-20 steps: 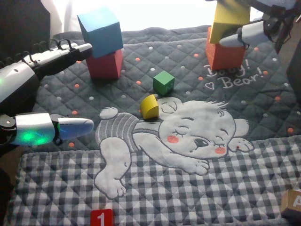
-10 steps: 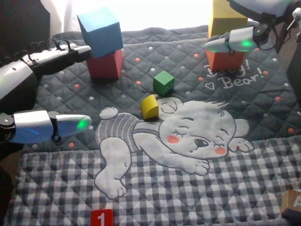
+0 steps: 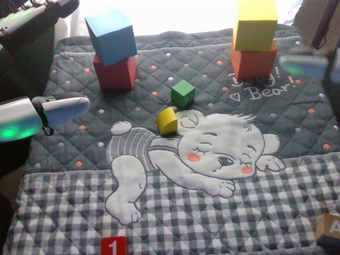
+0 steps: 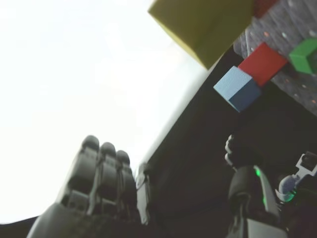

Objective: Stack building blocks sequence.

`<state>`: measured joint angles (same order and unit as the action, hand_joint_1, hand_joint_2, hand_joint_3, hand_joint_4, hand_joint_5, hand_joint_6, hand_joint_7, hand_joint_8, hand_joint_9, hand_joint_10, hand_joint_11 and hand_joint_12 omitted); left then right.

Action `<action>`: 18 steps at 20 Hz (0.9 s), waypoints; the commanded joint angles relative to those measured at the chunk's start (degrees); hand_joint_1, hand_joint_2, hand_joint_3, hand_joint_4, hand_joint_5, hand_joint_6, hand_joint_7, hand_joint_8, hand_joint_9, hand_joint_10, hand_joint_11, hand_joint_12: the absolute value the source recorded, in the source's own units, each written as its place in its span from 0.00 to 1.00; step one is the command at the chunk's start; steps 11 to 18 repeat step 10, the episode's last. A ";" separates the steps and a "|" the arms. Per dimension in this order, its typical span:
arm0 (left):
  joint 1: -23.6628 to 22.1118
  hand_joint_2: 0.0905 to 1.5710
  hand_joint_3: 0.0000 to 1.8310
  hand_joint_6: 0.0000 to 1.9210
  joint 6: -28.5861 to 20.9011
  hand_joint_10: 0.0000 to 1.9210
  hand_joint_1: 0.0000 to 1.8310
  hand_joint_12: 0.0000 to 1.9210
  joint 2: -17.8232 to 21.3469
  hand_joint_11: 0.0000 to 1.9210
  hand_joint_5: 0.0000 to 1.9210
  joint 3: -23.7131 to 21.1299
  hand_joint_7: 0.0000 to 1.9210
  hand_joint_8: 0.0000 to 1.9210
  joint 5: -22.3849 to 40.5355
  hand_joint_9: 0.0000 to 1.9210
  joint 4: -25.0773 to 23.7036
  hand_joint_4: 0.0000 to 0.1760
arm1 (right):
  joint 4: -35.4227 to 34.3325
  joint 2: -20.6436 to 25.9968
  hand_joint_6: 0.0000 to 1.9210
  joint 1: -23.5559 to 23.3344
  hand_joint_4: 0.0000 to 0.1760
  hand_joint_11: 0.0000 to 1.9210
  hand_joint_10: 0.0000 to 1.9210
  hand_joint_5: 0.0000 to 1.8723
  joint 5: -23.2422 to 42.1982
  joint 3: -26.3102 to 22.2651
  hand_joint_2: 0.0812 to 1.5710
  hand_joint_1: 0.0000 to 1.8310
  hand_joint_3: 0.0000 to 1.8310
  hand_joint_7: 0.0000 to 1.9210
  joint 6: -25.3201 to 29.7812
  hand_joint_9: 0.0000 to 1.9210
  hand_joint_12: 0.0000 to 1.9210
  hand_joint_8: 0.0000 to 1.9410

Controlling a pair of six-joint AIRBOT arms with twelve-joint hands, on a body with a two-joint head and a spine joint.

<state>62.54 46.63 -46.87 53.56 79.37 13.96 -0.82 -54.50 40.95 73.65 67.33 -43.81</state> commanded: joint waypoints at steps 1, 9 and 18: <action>-0.27 0.62 0.00 0.00 -0.57 0.00 0.36 0.02 0.52 0.04 0.04 0.05 0.05 0.00 9.88 0.03 0.60 0.28 | -1.56 0.61 0.00 0.83 0.63 0.02 0.00 0.00 12.53 -0.82 0.63 0.40 0.00 0.03 -0.02 0.00 0.01 0.00; 0.10 0.86 0.01 0.00 -11.97 0.00 0.04 0.13 -2.95 0.00 0.00 3.84 0.02 0.00 19.87 0.04 1.65 0.36 | -3.78 1.36 0.00 10.75 0.56 0.00 0.00 0.00 27.33 -5.43 0.79 0.08 0.02 0.00 0.94 0.00 0.00 0.00; -1.04 0.94 0.01 0.00 -11.09 0.00 0.03 0.03 -2.60 0.00 0.03 3.44 0.01 0.00 19.89 0.01 0.80 0.11 | -3.27 1.91 0.00 10.61 0.25 0.06 0.01 0.00 27.33 -6.52 0.70 0.28 0.00 0.00 0.10 0.01 0.03 0.00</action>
